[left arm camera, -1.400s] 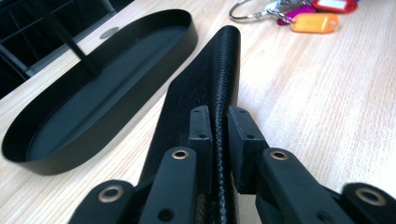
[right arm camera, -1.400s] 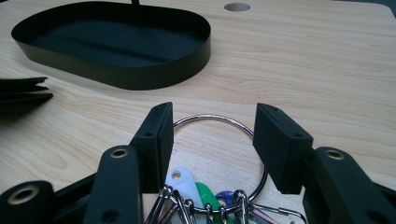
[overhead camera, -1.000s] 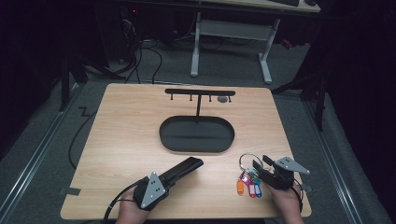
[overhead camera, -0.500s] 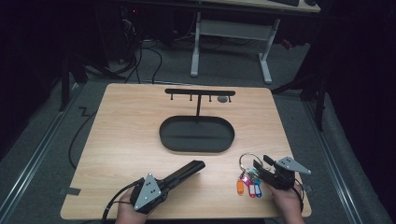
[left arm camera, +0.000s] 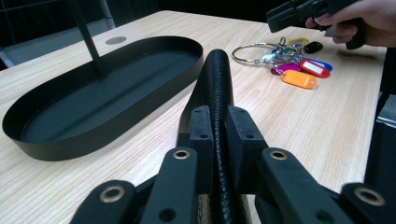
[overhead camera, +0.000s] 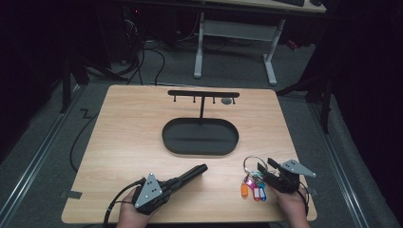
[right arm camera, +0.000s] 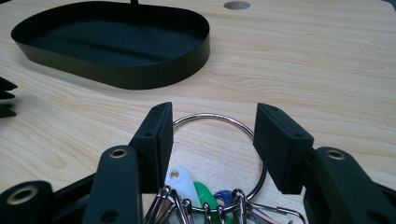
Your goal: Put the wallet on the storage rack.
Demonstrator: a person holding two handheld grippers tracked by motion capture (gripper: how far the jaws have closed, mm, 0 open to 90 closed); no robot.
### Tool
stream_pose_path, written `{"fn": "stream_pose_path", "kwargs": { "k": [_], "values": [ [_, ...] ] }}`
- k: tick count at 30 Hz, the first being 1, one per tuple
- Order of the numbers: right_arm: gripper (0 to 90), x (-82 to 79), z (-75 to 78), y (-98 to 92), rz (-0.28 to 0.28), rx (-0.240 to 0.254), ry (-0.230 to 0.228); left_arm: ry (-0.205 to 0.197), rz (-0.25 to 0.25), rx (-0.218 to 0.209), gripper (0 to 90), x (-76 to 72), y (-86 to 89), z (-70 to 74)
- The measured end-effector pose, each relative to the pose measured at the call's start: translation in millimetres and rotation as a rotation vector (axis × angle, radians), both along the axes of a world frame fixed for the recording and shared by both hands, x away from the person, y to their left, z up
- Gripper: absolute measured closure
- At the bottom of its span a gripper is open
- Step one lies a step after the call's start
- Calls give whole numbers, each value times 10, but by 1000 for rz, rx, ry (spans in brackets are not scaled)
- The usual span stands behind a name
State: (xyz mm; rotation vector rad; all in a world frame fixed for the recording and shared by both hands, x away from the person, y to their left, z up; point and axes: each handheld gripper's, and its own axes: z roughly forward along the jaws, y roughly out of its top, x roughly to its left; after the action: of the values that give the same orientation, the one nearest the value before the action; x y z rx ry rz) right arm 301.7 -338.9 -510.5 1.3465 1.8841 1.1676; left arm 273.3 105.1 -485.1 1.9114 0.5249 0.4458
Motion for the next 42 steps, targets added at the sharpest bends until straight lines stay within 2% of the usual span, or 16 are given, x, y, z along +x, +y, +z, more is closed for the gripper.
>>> {"fn": "stream_pose_path", "kwargs": {
  "k": [2,6,13,20,26,28,30,31,32,36,40,42],
  "values": [
    [482,4,-4,0,1,0,2,22,-4,-25,801,46,34,-20],
    [482,3,-7,4,2,-1,5,18,4,-49,785,74,70,-56],
    [482,9,-12,3,7,0,7,17,27,-70,761,113,117,-83],
    [482,14,-17,-6,9,2,12,13,42,-72,738,119,141,-87],
    [482,13,-16,-11,6,5,12,18,36,-10,627,125,125,-134],
    [482,14,-18,-10,7,5,12,-8,39,16,602,120,108,-136],
    [482,15,-20,-9,10,5,14,-16,40,36,574,114,94,-131],
    [482,15,-17,-9,7,7,17,-12,37,40,548,116,91,-126],
    [482,16,-15,-15,7,6,15,12,28,68,531,127,82,-113],
    [482,13,-9,-27,3,12,15,30,15,101,497,135,88,-108],
    [480,12,-2,-35,3,11,13,78,20,89,449,157,121,-89],
    [479,10,7,-43,2,11,8,80,39,132,456,166,140,-65]
  ]
}}
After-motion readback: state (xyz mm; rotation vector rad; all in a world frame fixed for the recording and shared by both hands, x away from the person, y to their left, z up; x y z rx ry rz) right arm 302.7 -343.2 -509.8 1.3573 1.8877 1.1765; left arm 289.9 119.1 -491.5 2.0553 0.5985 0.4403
